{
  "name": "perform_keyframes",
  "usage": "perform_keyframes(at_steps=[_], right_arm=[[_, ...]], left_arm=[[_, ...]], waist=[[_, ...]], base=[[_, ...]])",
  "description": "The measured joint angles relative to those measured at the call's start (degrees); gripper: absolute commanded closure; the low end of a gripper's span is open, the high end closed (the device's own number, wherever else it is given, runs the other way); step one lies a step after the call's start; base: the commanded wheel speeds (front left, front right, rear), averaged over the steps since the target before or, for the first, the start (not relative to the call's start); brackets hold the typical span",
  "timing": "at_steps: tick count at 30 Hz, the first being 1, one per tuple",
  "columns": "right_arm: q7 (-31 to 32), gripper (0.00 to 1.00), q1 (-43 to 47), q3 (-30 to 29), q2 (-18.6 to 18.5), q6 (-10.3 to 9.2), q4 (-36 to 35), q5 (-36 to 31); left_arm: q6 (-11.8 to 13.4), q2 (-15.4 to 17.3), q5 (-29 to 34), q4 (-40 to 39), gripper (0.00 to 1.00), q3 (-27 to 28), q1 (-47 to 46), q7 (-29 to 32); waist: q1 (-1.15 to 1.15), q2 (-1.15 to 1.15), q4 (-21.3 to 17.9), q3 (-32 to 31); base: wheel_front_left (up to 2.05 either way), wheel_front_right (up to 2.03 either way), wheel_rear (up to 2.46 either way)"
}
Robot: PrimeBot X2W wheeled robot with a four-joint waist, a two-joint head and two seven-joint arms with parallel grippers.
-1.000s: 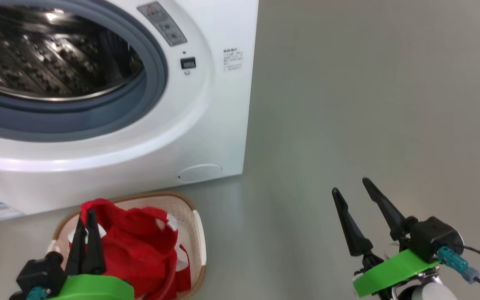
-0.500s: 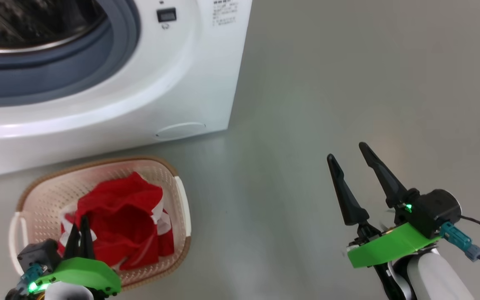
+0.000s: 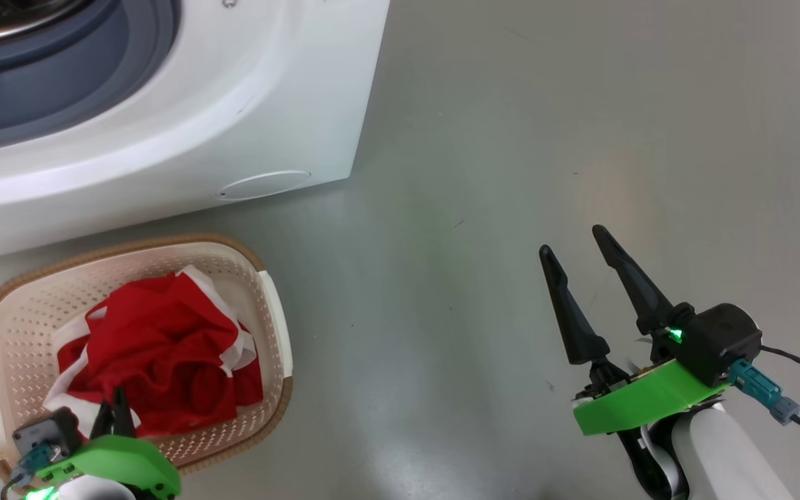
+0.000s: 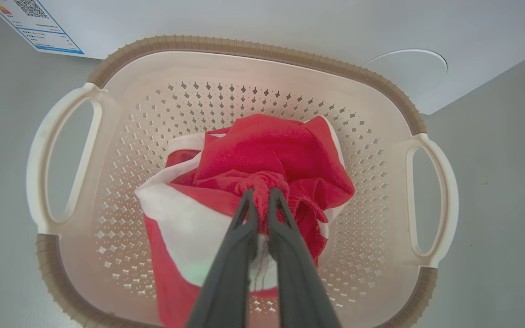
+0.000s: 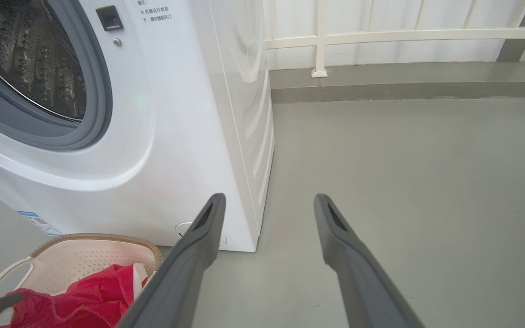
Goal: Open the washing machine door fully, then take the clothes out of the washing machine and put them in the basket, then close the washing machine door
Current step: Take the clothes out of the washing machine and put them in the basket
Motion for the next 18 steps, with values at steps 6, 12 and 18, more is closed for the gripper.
perform_keyframes(at_steps=[6,12,18], right_arm=[[-0.1,0.00,-0.9,-0.1,0.0,0.00,0.6,0.0],[-0.2,0.00,-0.9,0.0,0.0,0.00,1.5,0.0],[-0.3,0.00,-0.8,-0.3,0.0,0.00,2.6,0.0]], left_arm=[[-1.0,-0.1,0.4,0.9,0.77,1.4,-1.1,0.0],[-2.0,-0.5,1.3,2.4,0.00,1.3,-1.8,0.0],[-1.9,-0.8,1.5,-1.0,0.00,0.0,-2.0,0.0]], waist=[[0.00,0.00,0.6,-0.4],[0.00,0.00,1.4,-2.0],[0.00,0.00,2.6,-4.5]], base=[[0.00,0.00,0.00],[0.00,0.00,0.00],[0.00,0.00,0.00]])
